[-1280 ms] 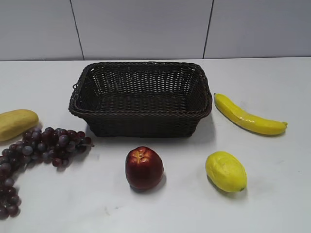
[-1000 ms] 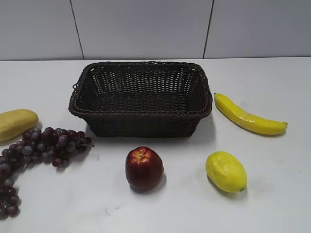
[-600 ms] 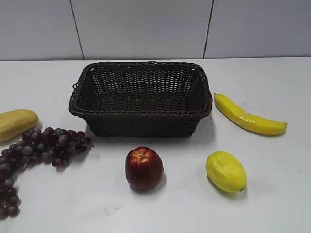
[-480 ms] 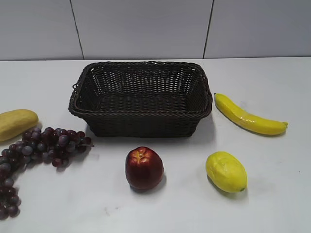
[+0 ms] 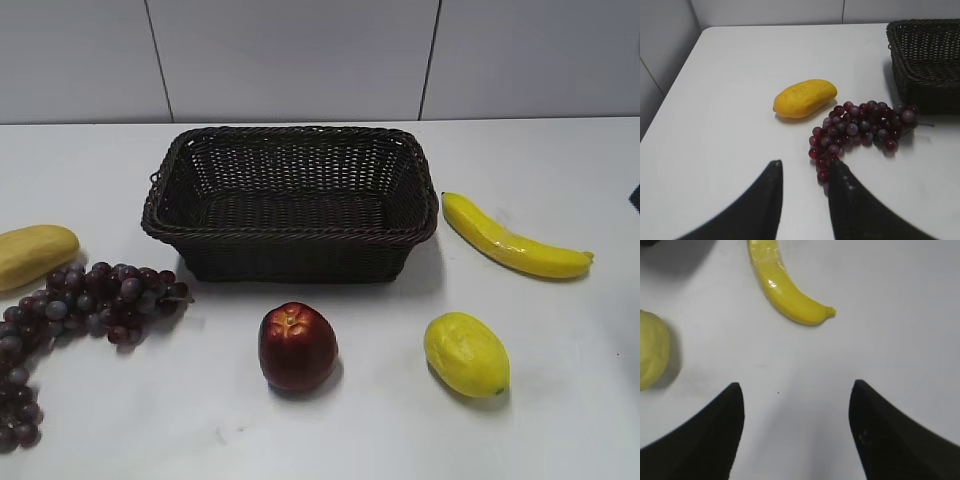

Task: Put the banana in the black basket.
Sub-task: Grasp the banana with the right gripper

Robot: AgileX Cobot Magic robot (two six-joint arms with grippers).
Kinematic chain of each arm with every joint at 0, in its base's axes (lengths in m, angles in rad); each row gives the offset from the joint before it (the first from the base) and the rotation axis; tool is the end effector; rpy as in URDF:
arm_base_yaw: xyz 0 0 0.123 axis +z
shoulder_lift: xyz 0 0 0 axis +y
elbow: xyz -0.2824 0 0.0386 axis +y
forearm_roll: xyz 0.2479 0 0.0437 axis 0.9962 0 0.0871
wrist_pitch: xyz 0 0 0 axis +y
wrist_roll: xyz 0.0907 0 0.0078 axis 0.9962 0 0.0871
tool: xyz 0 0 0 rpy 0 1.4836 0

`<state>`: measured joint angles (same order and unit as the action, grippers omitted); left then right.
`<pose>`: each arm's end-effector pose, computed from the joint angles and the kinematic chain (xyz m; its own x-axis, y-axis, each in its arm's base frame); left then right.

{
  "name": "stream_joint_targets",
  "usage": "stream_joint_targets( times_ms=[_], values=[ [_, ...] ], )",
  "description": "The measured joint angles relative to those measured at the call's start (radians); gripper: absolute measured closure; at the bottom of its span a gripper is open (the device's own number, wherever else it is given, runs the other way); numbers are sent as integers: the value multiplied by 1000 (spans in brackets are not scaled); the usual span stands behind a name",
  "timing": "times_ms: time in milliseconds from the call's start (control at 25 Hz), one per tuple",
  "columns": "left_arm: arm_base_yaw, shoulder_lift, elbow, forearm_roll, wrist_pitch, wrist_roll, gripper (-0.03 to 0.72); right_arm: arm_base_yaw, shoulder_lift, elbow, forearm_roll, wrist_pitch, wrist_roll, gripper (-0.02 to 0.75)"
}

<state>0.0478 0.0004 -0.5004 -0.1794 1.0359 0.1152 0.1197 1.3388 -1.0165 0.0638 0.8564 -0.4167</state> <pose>-0.0038 -0.0142 0.2804 -0.4247 0.0025 -0.9053 0.1012 0.9939 -0.0448 0.2611 0.0358 0.2889 -0.7676 -0.4607 -0.4456 -0.4540 0.8816 -0.1294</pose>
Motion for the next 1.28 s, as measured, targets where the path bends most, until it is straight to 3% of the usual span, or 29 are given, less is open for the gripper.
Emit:
stream_joint_targets(
  times_ms=[560,1280],
  values=[
    [0,0,0,0,0,0,381,110,407,-78,95,-310,-446,237],
    [0,0,0,0,0,0,381,115,645,-82,105,-562,-479,237]
  ],
)
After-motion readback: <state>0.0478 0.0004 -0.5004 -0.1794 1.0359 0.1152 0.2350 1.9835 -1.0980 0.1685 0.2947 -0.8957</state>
